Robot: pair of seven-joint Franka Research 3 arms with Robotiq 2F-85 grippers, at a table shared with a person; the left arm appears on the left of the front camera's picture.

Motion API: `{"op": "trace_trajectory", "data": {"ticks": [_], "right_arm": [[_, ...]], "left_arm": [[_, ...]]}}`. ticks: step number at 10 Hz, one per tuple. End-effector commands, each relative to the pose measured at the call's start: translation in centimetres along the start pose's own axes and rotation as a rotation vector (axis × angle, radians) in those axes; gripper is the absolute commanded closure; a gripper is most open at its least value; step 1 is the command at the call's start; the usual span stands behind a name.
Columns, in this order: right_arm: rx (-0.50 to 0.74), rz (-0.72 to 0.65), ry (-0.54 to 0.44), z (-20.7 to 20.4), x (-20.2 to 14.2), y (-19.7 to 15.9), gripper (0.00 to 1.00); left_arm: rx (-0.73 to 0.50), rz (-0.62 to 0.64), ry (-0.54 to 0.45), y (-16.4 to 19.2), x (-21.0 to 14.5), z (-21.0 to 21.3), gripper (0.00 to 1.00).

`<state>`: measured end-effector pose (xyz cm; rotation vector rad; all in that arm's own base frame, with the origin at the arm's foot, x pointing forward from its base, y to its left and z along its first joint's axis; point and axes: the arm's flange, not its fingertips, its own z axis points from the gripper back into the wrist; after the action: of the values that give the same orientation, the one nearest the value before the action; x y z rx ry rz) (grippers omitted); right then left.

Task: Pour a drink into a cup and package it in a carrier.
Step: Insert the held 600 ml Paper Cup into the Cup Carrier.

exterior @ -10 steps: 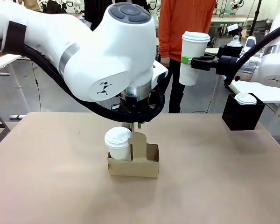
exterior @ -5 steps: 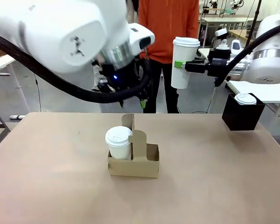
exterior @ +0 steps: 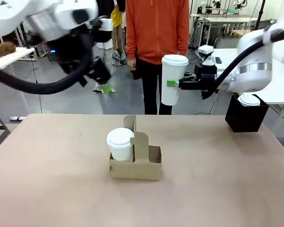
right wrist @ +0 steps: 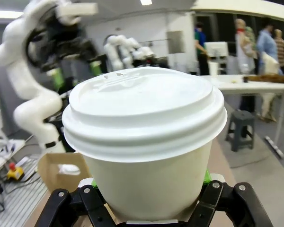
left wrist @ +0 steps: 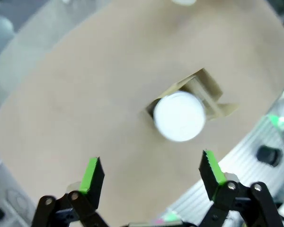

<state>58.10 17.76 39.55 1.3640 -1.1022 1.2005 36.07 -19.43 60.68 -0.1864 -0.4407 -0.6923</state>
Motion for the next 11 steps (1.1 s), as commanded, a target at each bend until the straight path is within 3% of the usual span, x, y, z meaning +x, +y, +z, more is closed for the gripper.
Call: {"op": "trace_trajectory", "data": {"ticks": [1, 3, 4, 5, 8, 11], "right_arm": [[0.076, 0.076, -0.005, -1.2, -1.7, 1.2, 0.20], [0.073, 0.116, 0.032, -1.9, -3.5, 2.8, 0.20], [-0.021, 0.052, 0.156, -1.2, -3.2, 3.2, 0.20], [0.079, 0.076, 0.010, -2.0, -3.5, 1.7, 0.20], [0.056, 0.066, 0.053, -1.7, -4.4, 2.2, 0.20], [0.224, -0.006, -0.050, -1.9, -3.4, 4.6, 0.20]], "left_arm": [[-0.097, -0.158, -0.070, 4.8, -3.6, -0.4, 0.00], [-0.102, -0.217, -0.129, 7.6, -5.3, -1.3, 0.00], [0.071, 0.020, -0.103, 7.9, -4.6, -2.2, 0.00], [-0.056, -0.189, -0.076, 8.1, -4.8, -0.6, 0.00], [-0.029, -0.147, -0.088, 8.8, -5.1, -1.2, 0.00], [-0.144, -0.251, -0.162, 12.8, -7.2, -4.1, 0.00]]}}
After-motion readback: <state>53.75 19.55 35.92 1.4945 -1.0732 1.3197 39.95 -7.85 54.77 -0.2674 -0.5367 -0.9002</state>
